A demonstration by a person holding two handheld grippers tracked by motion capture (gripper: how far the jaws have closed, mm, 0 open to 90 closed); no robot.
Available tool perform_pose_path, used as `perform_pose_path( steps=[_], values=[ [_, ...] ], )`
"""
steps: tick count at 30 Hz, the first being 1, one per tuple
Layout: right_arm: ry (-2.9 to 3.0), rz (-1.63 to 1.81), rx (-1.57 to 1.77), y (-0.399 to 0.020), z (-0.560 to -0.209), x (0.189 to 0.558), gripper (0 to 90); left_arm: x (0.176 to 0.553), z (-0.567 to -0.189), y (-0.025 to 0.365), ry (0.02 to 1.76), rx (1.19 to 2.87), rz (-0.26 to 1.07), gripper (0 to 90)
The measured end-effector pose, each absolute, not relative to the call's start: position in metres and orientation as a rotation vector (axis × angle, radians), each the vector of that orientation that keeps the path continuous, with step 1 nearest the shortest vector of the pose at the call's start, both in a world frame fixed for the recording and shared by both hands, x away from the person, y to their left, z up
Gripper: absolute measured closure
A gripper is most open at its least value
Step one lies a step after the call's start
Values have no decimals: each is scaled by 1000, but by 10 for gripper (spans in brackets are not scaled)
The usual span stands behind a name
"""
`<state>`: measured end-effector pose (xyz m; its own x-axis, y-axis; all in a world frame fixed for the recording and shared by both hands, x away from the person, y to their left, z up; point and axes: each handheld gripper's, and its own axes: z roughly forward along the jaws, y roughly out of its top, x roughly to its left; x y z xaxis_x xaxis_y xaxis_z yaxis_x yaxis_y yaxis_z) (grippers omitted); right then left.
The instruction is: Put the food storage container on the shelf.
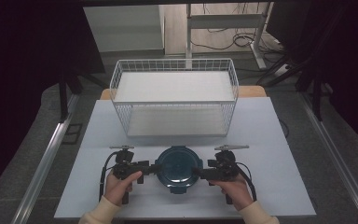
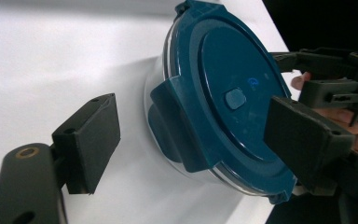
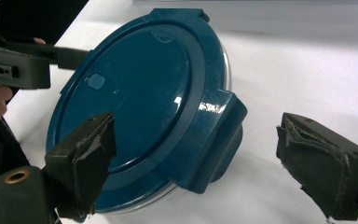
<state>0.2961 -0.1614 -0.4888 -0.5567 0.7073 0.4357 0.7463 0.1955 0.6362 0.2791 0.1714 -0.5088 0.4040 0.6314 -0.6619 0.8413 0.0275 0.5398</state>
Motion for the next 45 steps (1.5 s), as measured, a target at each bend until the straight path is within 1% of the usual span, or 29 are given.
perform_pose_path(
  steps=[2,13,18,19,23,25,26,27,28,29,30,31,32,45],
  values=[
    [-2367,-1315,-1475,-160,-492,298,117,282,-514,169,1314,1672,-306,184],
    [-2283,-1301,-1486,-147,-501,297,122,284,-525,155,1298,1689,-388,195],
    [-2240,-1287,-1498,-145,-504,297,130,286,-532,155,1300,1642,-478,210],
    [-2230,-1276,-1504,-145,-506,297,134,286,-532,154,1298,1639,-480,235],
    [-2190,-1261,-1509,-144,-508,298,136,285,-532,154,1306,1638,-478,245],
    [-2179,-1256,-1512,-145,-508,298,147,284,-530,154,1314,1631,-466,271],
    [-2148,-1261,-1519,-148,-509,299,182,284,-530,155,1320,1626,-470,277],
    [-2148,-1261,-1519,-148,-509,299,182,284,-530,155,1320,1626,-470,281],
    [-2116,-1264,-1515,-152,-510,300,211,284,-530,155,1325,1621,-473,286],
    [-2116,-1264,-1515,-152,-510,300,211,284,-530,155,1326,1621,-471,286],
    [-2093,-1279,-1510,-155,-510,300,244,283,-529,156,1326,1622,-467,298],
    [-2093,-1279,-1510,-155,-510,300,244,283,-528,155,1326,1619,-465,298],
    [-2084,-1284,-1504,-157,-509,299,267,281,-526,156,1322,1621,-454,314],
    [-2039,-1345,-1489,-166,-507,288,341,269,-518,158,1279,1640,-398,380]
  ],
)
